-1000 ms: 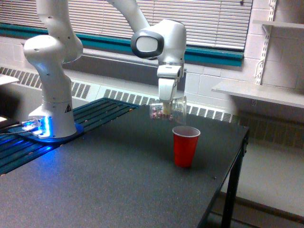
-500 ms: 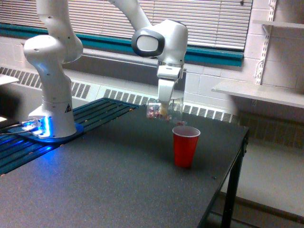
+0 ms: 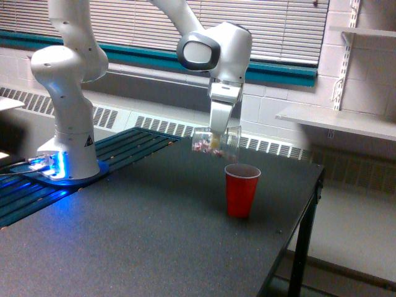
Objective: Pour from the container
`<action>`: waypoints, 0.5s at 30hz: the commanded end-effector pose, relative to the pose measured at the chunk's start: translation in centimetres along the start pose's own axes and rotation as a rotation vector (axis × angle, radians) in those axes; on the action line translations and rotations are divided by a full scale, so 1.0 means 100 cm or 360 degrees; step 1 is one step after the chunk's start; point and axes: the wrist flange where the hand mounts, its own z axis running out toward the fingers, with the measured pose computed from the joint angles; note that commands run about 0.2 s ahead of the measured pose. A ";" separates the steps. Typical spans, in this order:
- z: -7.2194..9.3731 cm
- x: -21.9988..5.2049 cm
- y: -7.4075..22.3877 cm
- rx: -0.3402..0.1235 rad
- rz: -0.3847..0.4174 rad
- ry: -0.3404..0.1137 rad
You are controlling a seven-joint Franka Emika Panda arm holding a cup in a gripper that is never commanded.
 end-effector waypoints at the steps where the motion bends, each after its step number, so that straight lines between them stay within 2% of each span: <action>1: 0.003 0.002 -0.001 -0.0007 -0.0071 -0.0047; 15: -0.001 0.010 -0.004 -0.0023 -0.0098 -0.0076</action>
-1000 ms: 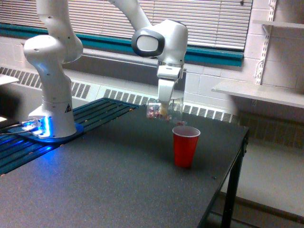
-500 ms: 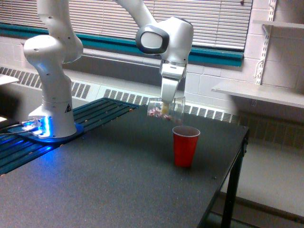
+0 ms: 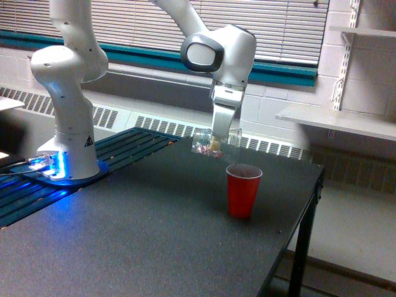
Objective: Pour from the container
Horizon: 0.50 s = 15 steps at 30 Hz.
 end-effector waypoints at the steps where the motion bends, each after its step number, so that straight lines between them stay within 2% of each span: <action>1: -0.005 0.005 -0.001 0.0002 -0.0042 -0.0013; 15: -0.008 0.009 -0.003 0.0016 -0.0079 -0.0076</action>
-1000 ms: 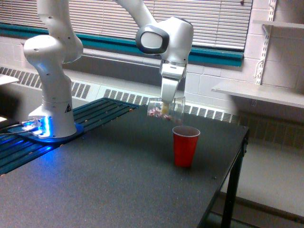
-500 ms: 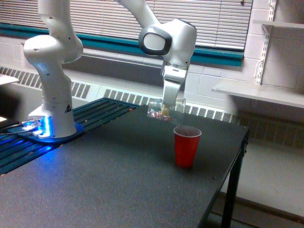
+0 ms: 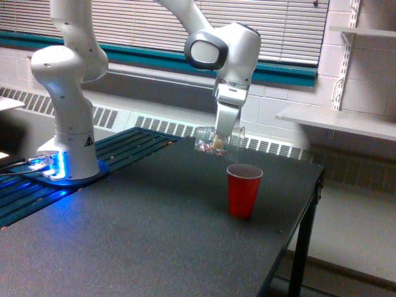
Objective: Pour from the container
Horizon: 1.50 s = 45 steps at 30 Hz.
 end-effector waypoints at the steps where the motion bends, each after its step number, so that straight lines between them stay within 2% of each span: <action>1: -0.001 0.003 0.001 -0.0003 -0.0062 -0.0040; 19: -0.008 0.023 0.009 -0.0070 -0.0120 -0.0098; 29: -0.005 0.023 0.000 -0.0058 -0.0165 -0.0142; 45: -0.012 0.017 -0.001 -0.0046 -0.0142 -0.0102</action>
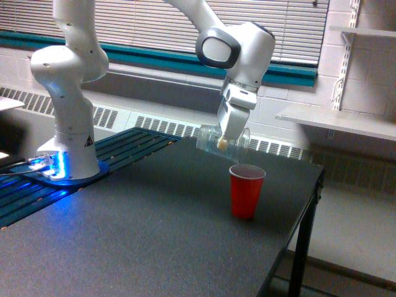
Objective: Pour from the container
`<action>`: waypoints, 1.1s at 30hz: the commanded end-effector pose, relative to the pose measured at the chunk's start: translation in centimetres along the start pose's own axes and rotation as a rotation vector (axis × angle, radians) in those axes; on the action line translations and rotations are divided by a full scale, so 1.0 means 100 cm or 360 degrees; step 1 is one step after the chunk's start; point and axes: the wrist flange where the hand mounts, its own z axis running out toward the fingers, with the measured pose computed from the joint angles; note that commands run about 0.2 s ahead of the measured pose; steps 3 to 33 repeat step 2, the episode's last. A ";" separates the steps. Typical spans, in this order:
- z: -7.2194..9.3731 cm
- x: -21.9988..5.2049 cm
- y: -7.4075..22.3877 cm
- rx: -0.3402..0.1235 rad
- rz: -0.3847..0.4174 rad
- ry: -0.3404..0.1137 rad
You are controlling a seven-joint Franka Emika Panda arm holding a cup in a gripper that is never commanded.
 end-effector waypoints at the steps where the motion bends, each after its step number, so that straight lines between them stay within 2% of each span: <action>1: -0.006 -0.006 -0.002 0.0017 -0.0001 0.0043; 33: -0.007 -0.006 -0.002 0.0019 -0.0001 0.0053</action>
